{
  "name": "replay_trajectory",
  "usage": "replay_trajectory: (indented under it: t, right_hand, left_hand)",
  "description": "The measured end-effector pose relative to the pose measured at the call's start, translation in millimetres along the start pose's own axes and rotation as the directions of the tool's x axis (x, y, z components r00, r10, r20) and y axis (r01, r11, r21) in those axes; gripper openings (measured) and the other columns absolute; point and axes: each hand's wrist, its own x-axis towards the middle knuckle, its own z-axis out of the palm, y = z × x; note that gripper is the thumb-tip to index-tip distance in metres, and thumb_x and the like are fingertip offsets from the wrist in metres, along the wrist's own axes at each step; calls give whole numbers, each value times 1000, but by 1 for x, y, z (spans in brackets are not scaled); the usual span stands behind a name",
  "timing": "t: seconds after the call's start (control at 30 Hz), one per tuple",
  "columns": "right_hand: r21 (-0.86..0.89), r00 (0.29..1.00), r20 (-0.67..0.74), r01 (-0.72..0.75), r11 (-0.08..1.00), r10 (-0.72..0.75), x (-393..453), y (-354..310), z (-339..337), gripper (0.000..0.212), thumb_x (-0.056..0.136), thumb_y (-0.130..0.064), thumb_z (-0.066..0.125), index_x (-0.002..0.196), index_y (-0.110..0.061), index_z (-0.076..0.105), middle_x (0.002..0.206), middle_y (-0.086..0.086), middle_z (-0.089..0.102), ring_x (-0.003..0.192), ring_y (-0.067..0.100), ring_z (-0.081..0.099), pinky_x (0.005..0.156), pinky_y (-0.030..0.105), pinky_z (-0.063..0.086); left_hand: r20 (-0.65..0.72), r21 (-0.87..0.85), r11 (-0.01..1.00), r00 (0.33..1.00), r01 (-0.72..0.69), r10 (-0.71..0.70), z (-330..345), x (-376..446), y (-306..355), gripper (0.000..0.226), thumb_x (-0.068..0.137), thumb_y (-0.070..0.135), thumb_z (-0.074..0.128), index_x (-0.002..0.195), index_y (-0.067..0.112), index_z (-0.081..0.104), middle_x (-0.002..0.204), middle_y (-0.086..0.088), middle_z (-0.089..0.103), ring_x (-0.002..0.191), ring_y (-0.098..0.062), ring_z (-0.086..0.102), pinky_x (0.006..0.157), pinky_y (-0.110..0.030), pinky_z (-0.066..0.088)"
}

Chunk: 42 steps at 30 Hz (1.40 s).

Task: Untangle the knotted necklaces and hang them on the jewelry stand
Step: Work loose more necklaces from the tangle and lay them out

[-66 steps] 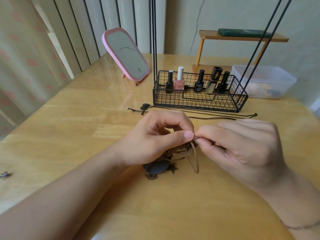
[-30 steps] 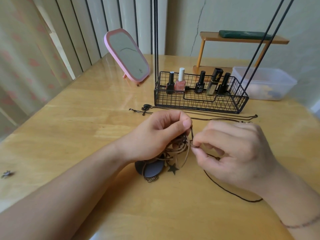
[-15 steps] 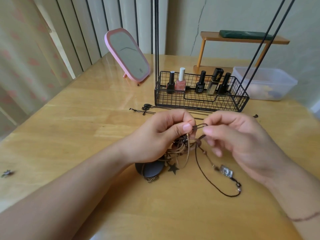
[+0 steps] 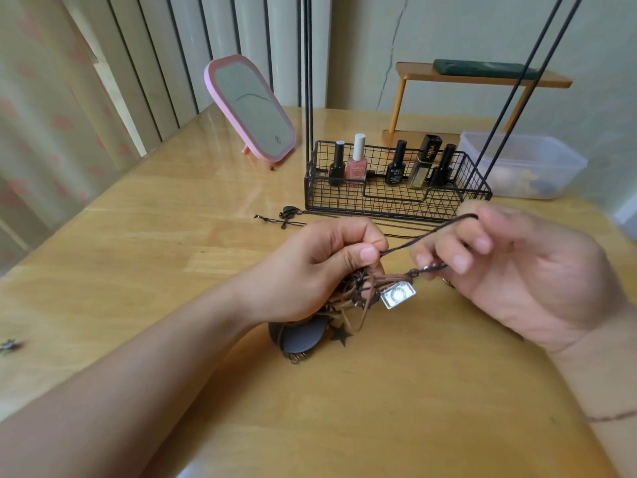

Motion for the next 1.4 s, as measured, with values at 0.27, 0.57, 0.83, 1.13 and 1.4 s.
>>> replay_trajectory:
  t: [0.27, 0.57, 0.83, 1.13, 1.4]
  right_hand:
    - [68, 993, -107, -39, 997, 46, 3, 2, 6, 18, 93, -22, 50, 80, -13, 59, 64, 5, 55, 73, 26, 59, 64, 36, 55]
    - [-219, 939, -305, 93, 971, -159, 5, 10, 9, 18, 86, -21, 55, 75, -15, 67, 65, 5, 51, 64, 25, 52, 63, 37, 54]
    - [-637, 855, -237, 222, 739, -461, 4, 20, 7, 16, 97, -7, 56, 86, -11, 67, 76, 4, 71, 81, 22, 74, 77, 33, 61]
    - [-575, 871, -200, 266, 774, -448, 3, 19, 11, 13, 95, -14, 61, 86, -15, 71, 68, 1, 61, 68, 32, 60, 59, 40, 55]
    - [-687, 914, -252, 62, 724, -318, 2, 22, 9, 17, 93, -17, 66, 78, -21, 73, 69, 4, 68, 69, 16, 66, 69, 35, 58]
  left_hand:
    - [-10, -89, 996, 1000, -2, 1, 0, 0, -2, 10, 98, 12, 45, 91, 9, 51, 68, 4, 56, 61, -6, 48, 60, -15, 41]
    - [-45, -13, 999, 998, 40, -41, -1, 1, -4, 14, 99, 19, 47, 90, 9, 52, 65, 7, 55, 59, -28, 34, 52, -30, 31]
    - [-33, -49, 994, 994, 98, -100, -2, 0, -3, 8, 92, 18, 59, 90, 13, 53, 63, 2, 51, 55, -13, 37, 50, -17, 33]
    - [-128, 39, 988, 981, 150, -143, -5, 1, -6, 9, 91, 13, 68, 85, 7, 66, 59, -3, 54, 50, -8, 40, 50, -16, 32]
    - [-74, 26, 994, 992, 108, -106, -5, 0, -9, 6, 94, 13, 60, 91, 10, 55, 62, 8, 55, 52, -9, 36, 50, -18, 33]
